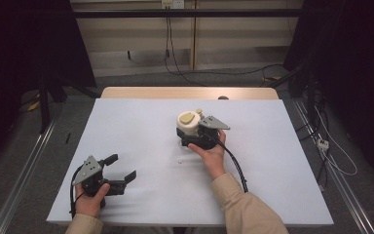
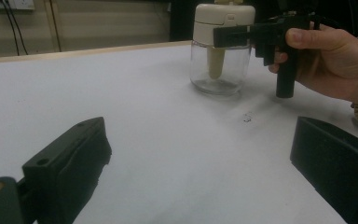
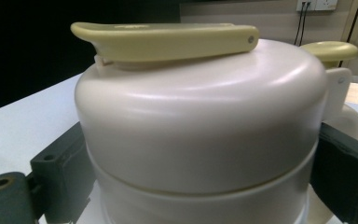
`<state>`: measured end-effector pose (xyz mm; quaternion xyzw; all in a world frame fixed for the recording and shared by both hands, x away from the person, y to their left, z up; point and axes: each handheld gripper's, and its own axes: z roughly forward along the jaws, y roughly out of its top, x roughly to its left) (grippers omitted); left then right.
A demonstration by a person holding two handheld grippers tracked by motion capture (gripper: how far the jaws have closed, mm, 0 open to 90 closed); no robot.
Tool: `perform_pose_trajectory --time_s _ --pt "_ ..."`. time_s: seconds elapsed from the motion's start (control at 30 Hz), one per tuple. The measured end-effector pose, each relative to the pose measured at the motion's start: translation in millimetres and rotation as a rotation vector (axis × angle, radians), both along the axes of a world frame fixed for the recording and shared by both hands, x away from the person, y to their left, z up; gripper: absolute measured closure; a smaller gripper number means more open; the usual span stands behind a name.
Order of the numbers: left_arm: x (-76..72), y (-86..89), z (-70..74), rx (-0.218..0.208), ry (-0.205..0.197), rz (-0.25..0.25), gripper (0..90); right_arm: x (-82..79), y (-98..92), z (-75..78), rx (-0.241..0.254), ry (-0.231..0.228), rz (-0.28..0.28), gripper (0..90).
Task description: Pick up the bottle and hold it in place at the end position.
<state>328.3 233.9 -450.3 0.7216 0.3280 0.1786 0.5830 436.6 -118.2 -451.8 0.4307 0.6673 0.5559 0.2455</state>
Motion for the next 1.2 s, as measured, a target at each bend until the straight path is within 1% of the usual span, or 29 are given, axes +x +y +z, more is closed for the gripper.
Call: perform_pose_trajectory --time_s 0.17,0.4,0.5,0.67,0.87,1.07,1.2 --pt "0.2 -0.9 -0.2 0.003 0.001 -0.005 3.9 0.4 1.6 -1.3 -0.006 0.005 0.016 6.3" --pt "0.5 -0.7 -0.4 0.003 0.002 -0.005 3.9 -0.7 3.4 -1.3 -0.005 0.004 0.018 6.2" --pt "0.8 -0.7 -0.1 0.005 -0.002 -0.007 3.9 -1.8 4.3 -1.3 -0.016 0.002 0.021 6.2" --pt "0.6 -1.5 0.4 0.008 0.001 -0.01 3.9 -3.8 5.0 -0.8 -0.017 0.01 0.021 6.1" --pt "0.9 -1.2 0.3 0.009 0.001 -0.01 3.9 -7.0 5.6 -1.0 -0.041 0.004 0.026 5.9" --pt "0.2 -1.3 0.7 0.01 -0.001 -0.008 3.9 -10.4 5.7 0.5 -0.055 0.016 0.02 5.7" --pt "0.2 -1.0 0.5 0.009 -0.002 -0.005 3.9 -11.2 5.7 0.7 -0.064 0.013 0.019 5.8"
